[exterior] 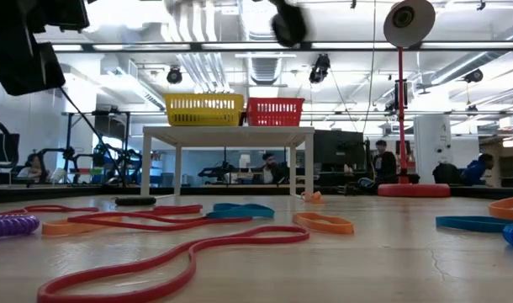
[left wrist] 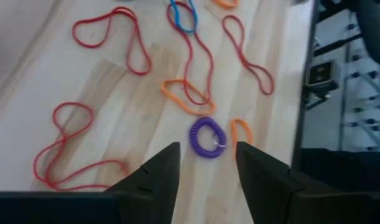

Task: Pick & Place Office Desk Supplies
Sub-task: Put the yellow crayon box into the yellow basket on the shelf

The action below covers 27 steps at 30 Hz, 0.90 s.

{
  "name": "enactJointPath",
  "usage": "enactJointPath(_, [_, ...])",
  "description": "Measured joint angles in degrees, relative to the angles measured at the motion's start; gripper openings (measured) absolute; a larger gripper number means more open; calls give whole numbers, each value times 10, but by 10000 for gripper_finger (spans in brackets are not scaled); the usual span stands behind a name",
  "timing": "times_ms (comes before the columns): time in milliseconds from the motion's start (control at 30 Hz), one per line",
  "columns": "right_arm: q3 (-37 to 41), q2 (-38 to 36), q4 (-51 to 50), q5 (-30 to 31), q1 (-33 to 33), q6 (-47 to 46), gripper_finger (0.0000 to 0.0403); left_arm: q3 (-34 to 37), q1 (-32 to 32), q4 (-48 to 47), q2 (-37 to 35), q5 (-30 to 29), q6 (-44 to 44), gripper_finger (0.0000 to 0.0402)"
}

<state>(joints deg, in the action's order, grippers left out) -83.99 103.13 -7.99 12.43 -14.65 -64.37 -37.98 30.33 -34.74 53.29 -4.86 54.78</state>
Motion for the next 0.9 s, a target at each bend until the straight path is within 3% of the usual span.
enactJointPath(100, [-21, 0, 70, 36, 34, 43, 29, 0, 8, 0, -23, 2, 6, 161])
enactJointPath(300, [-111, 0, 12, 97, 111, 83, 29, 0, 10, -3, -49, -22, -8, 161])
enactJointPath(533, [-164, 1, -196, 167, 180, 17, 29, 0, 10, -3, -52, -60, -9, 161])
enactJointPath(900, [-158, 60, -171, 175, 206, -59, 29, 1, 10, -3, -52, -86, -9, 161])
